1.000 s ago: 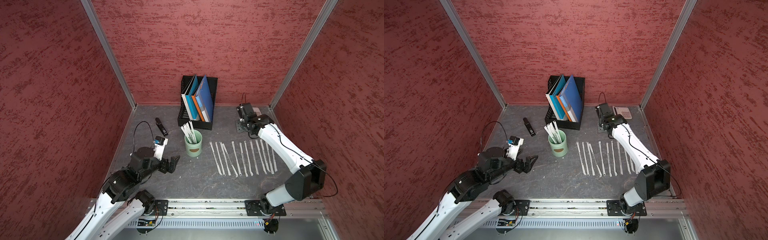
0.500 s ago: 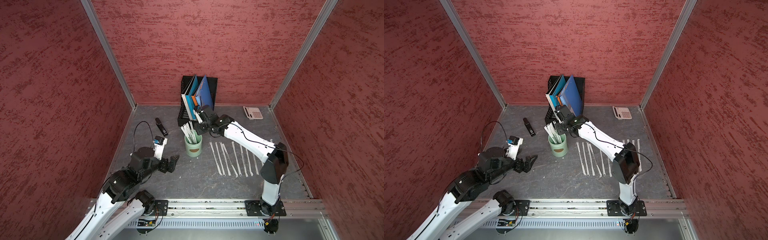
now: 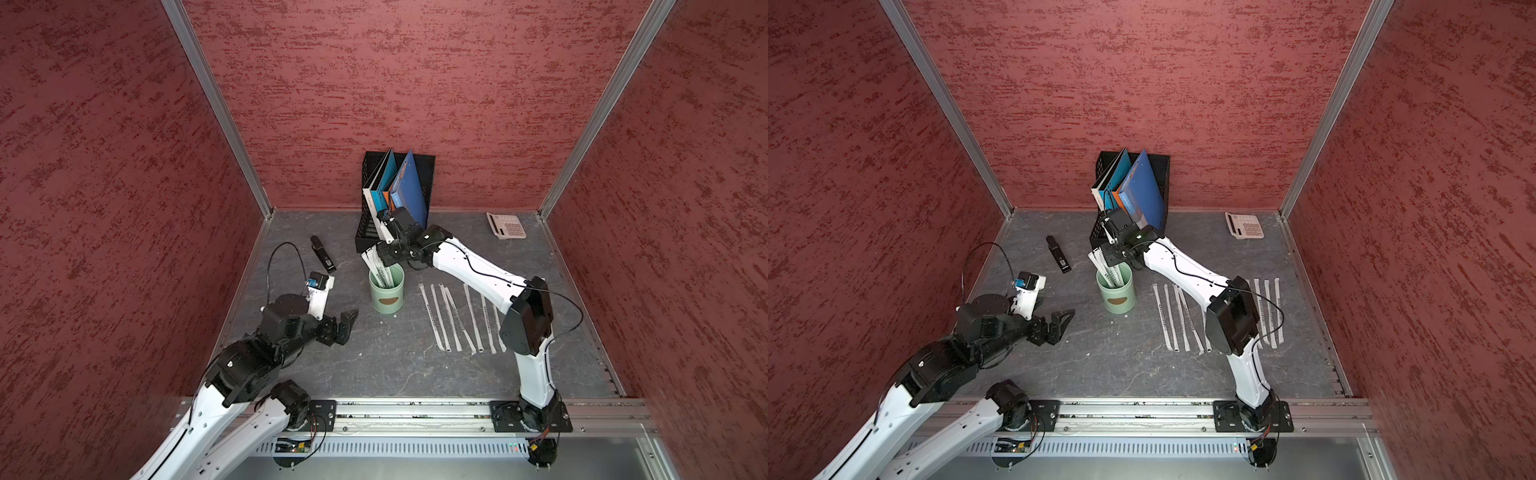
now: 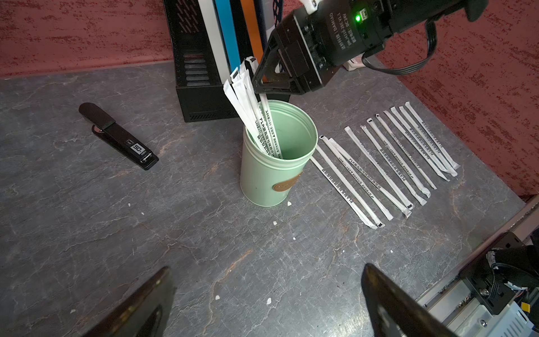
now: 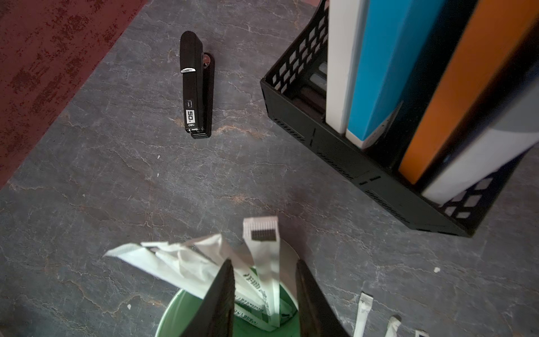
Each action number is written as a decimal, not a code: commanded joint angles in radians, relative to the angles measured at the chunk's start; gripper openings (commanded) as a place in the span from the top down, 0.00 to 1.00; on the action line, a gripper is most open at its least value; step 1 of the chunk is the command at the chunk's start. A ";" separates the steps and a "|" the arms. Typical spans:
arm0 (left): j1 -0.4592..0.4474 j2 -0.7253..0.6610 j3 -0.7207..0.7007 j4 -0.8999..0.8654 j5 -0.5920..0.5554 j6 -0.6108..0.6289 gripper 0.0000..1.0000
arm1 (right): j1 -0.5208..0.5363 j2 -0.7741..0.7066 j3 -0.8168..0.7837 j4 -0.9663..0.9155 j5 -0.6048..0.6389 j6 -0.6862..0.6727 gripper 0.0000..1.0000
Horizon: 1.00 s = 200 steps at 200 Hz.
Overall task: Take the straws out of the storage container
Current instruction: Pick up the straw from the container.
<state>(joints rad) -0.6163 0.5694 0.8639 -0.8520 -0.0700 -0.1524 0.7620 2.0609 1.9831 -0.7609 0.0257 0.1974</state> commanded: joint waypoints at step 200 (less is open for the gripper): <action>0.006 -0.006 0.001 0.016 -0.005 -0.007 0.01 | 0.000 -0.133 0.054 -0.045 0.021 -0.025 0.95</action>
<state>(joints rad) -0.6163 0.5694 0.8639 -0.8520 -0.0704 -0.1524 0.7620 2.0377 1.9968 -0.7895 0.0284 0.1886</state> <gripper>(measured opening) 0.994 0.057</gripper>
